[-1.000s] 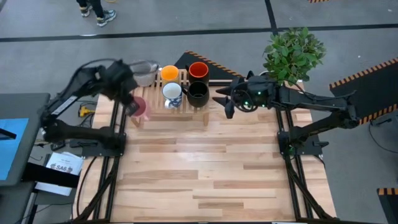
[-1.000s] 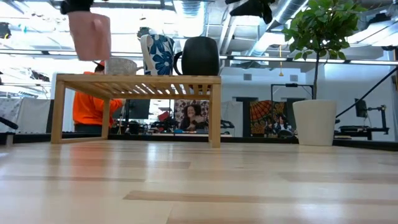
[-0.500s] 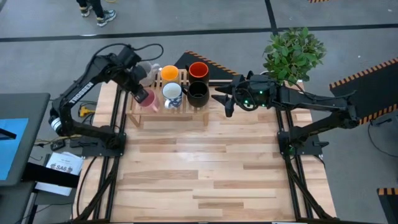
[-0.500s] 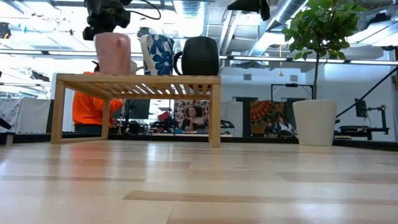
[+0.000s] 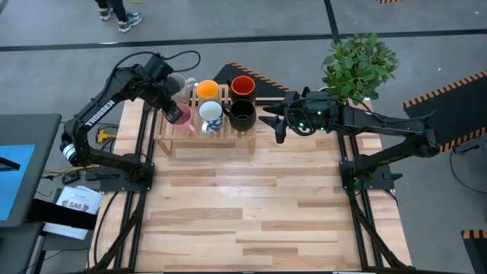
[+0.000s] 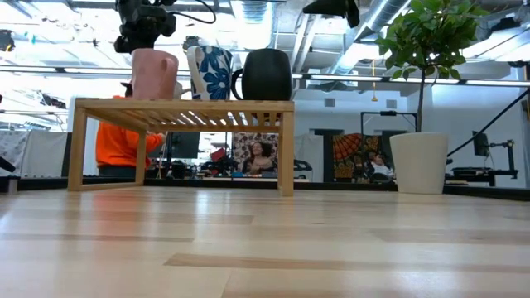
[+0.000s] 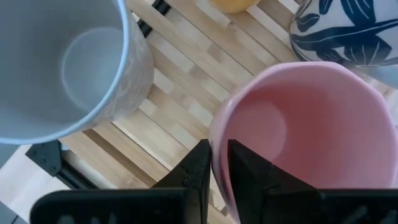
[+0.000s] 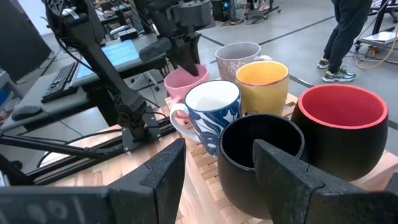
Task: Place coffee mugs
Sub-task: Put the pink mug on the shelf, then return to Home Position
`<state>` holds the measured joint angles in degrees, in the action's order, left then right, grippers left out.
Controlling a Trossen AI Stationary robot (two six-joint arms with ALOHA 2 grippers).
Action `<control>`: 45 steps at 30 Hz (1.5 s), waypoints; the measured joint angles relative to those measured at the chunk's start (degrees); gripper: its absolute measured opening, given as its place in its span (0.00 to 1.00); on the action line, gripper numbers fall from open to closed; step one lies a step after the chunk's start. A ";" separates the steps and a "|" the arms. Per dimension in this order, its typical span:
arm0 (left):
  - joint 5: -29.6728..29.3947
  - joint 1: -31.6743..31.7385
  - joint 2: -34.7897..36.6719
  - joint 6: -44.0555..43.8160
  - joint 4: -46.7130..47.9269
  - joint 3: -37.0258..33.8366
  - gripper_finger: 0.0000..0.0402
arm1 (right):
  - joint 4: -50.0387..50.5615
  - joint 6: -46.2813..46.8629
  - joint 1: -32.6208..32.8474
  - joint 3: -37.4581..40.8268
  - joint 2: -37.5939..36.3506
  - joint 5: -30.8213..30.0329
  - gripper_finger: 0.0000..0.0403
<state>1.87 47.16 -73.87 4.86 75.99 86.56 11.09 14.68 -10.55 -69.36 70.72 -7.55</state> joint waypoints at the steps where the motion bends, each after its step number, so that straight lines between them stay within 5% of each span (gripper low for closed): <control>1: -0.04 0.00 0.00 0.21 -0.09 -0.02 0.10 | -0.02 -0.02 0.00 0.00 0.00 0.00 0.53; 16: -1.00 -0.02 0.09 2.28 -1.22 13.70 0.10 | -0.01 -0.07 0.00 0.00 0.00 0.00 0.53; 22: 11.49 -1.34 3.69 -5.28 -8.49 15.51 0.10 | 0.00 0.02 0.00 0.00 0.00 0.00 0.53; 25: 13.14 -4.71 7.14 -9.43 -14.61 13.53 0.10 | 0.00 0.09 0.00 0.00 0.00 0.00 0.53; 30: 11.89 -13.72 17.32 -15.78 -33.50 1.50 0.10 | 0.02 0.46 0.00 0.00 0.00 0.04 0.53; 37: 4.12 -26.38 32.39 -21.71 -61.97 -26.71 0.10 | 0.02 0.92 0.00 0.00 0.00 0.13 0.53; 45: -1.93 -35.22 41.51 -22.69 -87.77 -51.52 0.02 | 0.00 2.16 0.00 0.00 0.00 0.11 0.52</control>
<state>-0.06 11.94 -32.35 -17.82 -11.78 35.04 11.09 16.84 -10.55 -69.36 70.72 -7.44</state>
